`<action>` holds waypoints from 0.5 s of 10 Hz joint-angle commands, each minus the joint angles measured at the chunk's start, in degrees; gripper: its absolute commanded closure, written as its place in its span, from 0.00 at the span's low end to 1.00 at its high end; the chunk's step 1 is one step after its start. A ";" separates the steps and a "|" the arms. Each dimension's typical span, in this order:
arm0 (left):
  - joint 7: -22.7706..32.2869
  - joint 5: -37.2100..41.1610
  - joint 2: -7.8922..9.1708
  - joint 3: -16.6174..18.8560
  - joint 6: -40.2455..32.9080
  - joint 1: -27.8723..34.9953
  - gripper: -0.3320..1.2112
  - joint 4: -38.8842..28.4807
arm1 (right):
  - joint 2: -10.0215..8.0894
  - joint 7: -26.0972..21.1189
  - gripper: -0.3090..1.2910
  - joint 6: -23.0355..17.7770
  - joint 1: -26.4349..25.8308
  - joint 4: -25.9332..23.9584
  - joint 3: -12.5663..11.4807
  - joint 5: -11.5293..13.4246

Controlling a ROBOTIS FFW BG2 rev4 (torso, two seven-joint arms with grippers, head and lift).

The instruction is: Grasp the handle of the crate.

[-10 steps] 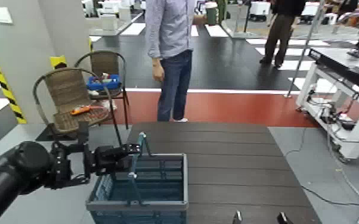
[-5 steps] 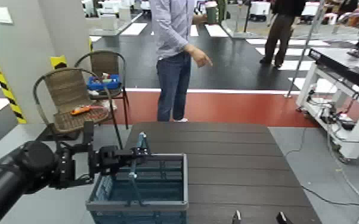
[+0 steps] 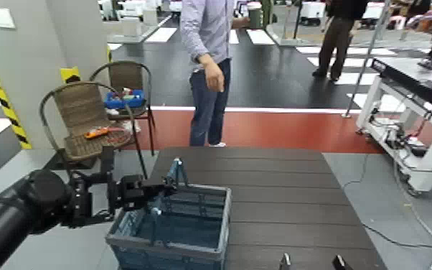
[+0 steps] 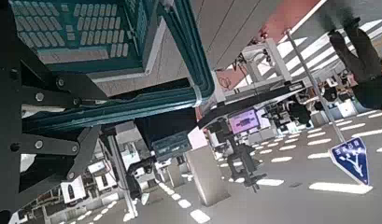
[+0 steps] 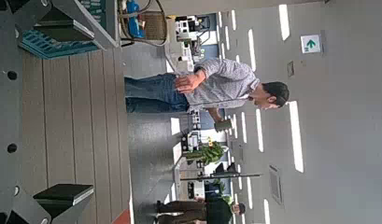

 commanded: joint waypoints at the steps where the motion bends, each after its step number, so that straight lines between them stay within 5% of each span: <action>1: -0.20 0.14 0.00 0.37 0.34 0.51 0.99 -0.80 | 0.08 0.00 0.29 -0.09 0.21 -0.09 -0.18 0.00; 5: -0.29 0.67 -0.09 2.12 0.69 2.71 0.99 -4.49 | 0.26 0.00 0.28 0.00 0.38 -0.18 -0.35 0.00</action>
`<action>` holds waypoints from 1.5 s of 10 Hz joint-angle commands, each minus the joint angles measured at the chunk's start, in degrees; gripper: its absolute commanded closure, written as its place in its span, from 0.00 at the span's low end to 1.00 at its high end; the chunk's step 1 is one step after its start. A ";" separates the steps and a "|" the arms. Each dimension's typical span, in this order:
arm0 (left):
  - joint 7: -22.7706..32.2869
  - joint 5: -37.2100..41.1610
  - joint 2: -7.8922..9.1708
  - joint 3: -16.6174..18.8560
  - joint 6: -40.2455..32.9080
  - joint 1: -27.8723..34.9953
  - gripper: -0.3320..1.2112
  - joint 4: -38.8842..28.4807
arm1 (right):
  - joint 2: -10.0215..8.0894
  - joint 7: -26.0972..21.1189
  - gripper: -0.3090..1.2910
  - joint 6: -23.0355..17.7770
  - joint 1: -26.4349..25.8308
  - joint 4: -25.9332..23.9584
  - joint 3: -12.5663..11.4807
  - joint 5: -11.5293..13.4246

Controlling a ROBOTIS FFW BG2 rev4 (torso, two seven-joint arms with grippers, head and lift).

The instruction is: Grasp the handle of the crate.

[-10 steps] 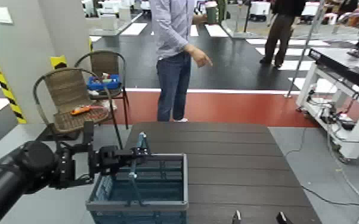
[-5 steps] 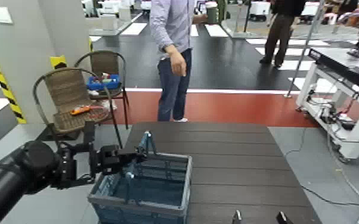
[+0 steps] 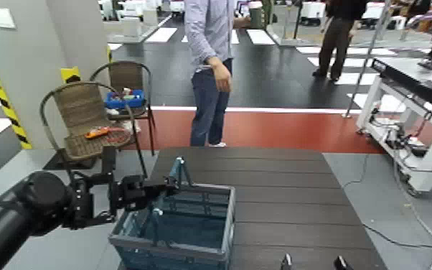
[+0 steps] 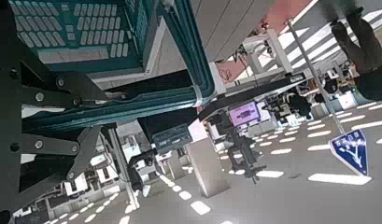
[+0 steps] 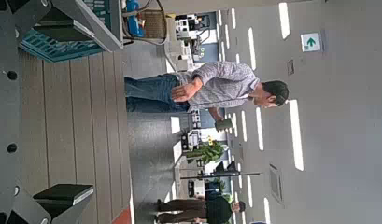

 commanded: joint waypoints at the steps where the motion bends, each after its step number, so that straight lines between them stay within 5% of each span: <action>1: 0.18 0.03 -0.04 1.61 0.42 2.13 0.99 -3.48 | 0.05 -0.06 0.29 0.07 0.18 -0.05 -0.17 0.00; 5: 6.77 3.81 -0.13 9.35 3.76 10.83 0.99 -15.43 | 0.57 -0.06 0.29 -0.63 0.62 -0.14 -0.70 0.35; 9: 17.14 8.03 -2.77 16.12 5.16 19.79 0.99 -28.17 | 0.75 -1.29 0.29 -0.98 0.62 -0.14 -0.70 0.79; 15: 28.66 14.45 -6.19 19.98 8.77 30.16 0.99 -42.94 | 0.84 -2.60 0.29 -1.42 0.80 -0.05 -0.53 1.41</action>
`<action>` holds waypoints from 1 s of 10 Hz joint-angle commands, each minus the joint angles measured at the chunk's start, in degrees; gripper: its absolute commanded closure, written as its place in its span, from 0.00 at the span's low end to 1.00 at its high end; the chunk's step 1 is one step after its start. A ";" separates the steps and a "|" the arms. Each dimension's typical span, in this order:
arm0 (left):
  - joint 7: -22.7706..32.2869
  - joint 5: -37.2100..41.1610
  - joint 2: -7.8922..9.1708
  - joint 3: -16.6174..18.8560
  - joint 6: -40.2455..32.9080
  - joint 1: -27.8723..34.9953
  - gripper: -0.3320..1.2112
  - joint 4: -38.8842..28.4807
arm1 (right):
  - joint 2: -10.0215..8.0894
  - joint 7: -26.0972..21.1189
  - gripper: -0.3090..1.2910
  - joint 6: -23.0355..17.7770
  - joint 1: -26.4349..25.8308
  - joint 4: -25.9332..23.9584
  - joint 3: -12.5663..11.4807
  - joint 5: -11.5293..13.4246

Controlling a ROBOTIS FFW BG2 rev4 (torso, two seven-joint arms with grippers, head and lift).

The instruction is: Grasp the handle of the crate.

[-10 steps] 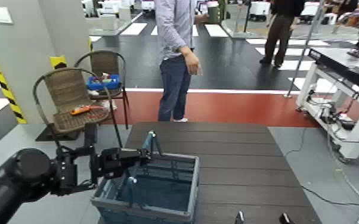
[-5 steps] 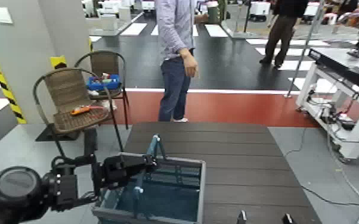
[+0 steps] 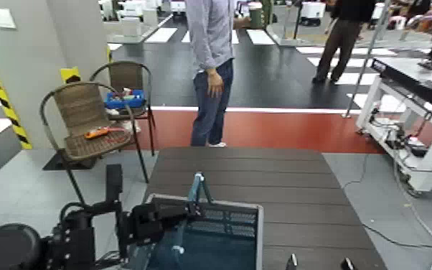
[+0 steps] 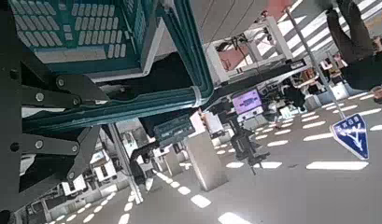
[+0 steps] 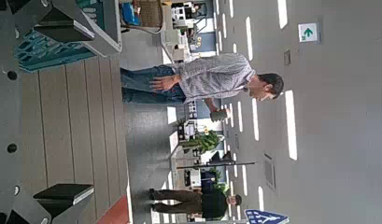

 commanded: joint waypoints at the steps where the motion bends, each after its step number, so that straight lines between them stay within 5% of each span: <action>1: 3.01 3.96 -1.81 0.99 1.28 3.69 0.99 -3.61 | 0.01 -0.92 0.29 -0.28 0.09 0.05 0.18 0.47; 10: 5.91 6.51 -4.27 3.71 4.27 7.91 0.99 -6.77 | -0.35 -2.33 0.29 0.42 -0.09 -0.04 0.71 0.91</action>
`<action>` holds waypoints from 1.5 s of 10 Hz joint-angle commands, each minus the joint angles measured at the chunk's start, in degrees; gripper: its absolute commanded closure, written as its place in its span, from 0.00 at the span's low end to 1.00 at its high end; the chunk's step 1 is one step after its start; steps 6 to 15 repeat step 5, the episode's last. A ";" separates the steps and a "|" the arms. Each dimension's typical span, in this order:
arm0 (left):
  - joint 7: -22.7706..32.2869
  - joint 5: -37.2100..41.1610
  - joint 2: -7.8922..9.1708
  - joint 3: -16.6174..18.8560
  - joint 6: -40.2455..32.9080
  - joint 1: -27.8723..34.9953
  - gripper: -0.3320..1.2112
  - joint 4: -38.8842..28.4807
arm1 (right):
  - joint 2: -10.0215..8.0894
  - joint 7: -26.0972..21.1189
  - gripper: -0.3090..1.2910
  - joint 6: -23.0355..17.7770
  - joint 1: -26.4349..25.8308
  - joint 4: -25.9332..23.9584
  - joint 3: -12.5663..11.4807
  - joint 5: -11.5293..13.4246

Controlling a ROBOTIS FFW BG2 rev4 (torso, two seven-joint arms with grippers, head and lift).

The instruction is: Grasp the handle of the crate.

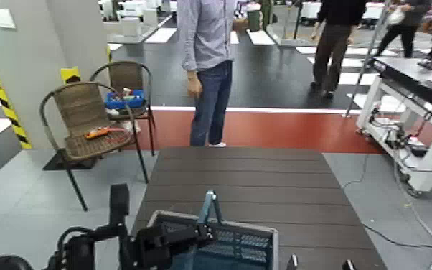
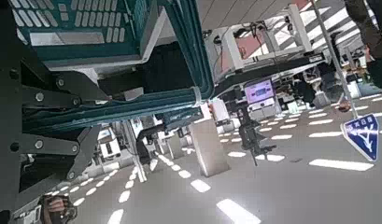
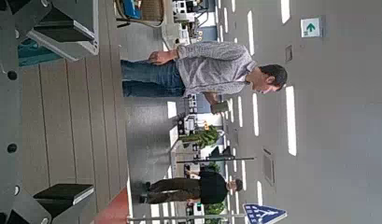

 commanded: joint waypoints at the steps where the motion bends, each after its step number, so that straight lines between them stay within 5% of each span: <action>1: -0.01 0.00 -0.22 0.16 0.31 0.05 0.99 0.05 | -0.15 -0.09 0.29 0.24 -0.06 -0.01 0.06 0.09; 15: -0.01 0.00 -0.40 0.42 0.40 0.05 0.99 0.05 | -0.59 -1.40 0.29 0.68 -0.24 -0.27 0.50 1.50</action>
